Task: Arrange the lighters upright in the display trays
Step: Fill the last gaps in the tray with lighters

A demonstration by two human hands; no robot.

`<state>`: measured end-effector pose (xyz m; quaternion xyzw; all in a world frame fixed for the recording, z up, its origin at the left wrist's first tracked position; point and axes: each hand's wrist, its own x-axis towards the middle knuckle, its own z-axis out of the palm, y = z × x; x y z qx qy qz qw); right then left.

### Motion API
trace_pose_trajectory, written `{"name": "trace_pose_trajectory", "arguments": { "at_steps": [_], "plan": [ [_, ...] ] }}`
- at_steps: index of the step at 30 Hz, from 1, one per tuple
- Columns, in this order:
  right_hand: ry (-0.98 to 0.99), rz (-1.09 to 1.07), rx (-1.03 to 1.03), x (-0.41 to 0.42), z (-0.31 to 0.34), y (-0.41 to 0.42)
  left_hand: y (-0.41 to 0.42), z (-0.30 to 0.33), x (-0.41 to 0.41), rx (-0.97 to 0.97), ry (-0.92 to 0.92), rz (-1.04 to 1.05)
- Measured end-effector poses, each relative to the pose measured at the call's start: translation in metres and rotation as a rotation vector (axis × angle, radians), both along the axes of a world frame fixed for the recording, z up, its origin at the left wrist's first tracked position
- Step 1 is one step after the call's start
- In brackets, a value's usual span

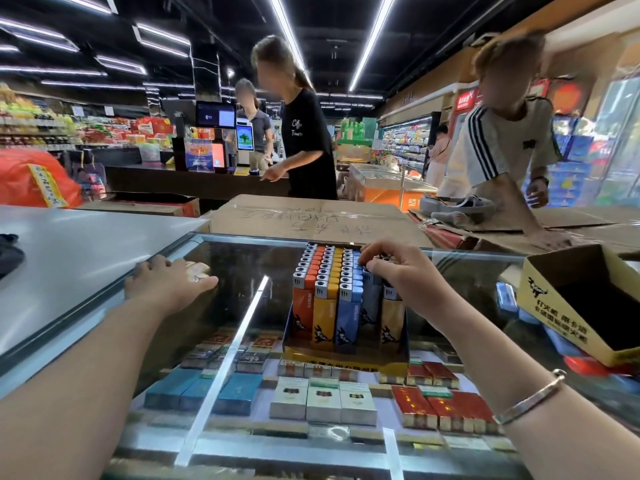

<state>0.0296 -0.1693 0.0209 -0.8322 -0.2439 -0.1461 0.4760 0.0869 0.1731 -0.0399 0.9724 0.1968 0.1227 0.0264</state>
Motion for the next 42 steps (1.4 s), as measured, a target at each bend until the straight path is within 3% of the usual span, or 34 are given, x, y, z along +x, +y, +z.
{"name": "trace_pose_trajectory", "arguments": {
  "at_steps": [8, 11, 14, 19, 22, 27, 30, 36, 40, 42],
  "plan": [
    [0.000, -0.001, 0.009, 0.003, 0.000, 0.000, -0.021, 0.010, -0.013, -0.026, -0.182, -0.066],
    [0.007, 0.002, 0.007, 0.003, 0.000, 0.000, -0.030, 0.014, -0.016, 0.022, -0.188, -0.153],
    [0.005, -0.001, -0.006, 0.002, 0.000, 0.000, -0.043, 0.019, -0.018, -0.049, -0.152, -0.224],
    [0.017, 0.008, -0.011, 0.001, 0.002, -0.001, -0.070, 0.030, -0.023, -0.384, -0.060, -0.317],
    [0.021, 0.006, -0.016, 0.002, 0.003, -0.003, -0.084, 0.046, -0.025, -0.680, -0.077, -0.441],
    [0.033, 0.017, 0.013, 0.003, 0.005, -0.005, -0.116, 0.088, -0.039, -1.216, -0.396, -0.655],
    [0.011, 0.003, 0.047, 0.001, 0.007, -0.006, -0.146, 0.106, -0.050, -1.473, -0.470, -0.828],
    [-0.139, 0.099, 0.219, -0.012, 0.020, -0.002, -0.191, 0.111, -0.057, -1.699, -0.551, -0.947],
    [-0.101, 0.213, 0.342, -0.019, 0.023, 0.000, -0.197, 0.106, -0.061, -1.746, -0.619, -0.927],
    [-0.144, 0.238, 0.300, -0.022, 0.025, 0.001, -0.196, 0.104, -0.062, -1.744, -0.636, -0.902]
  ]
}}
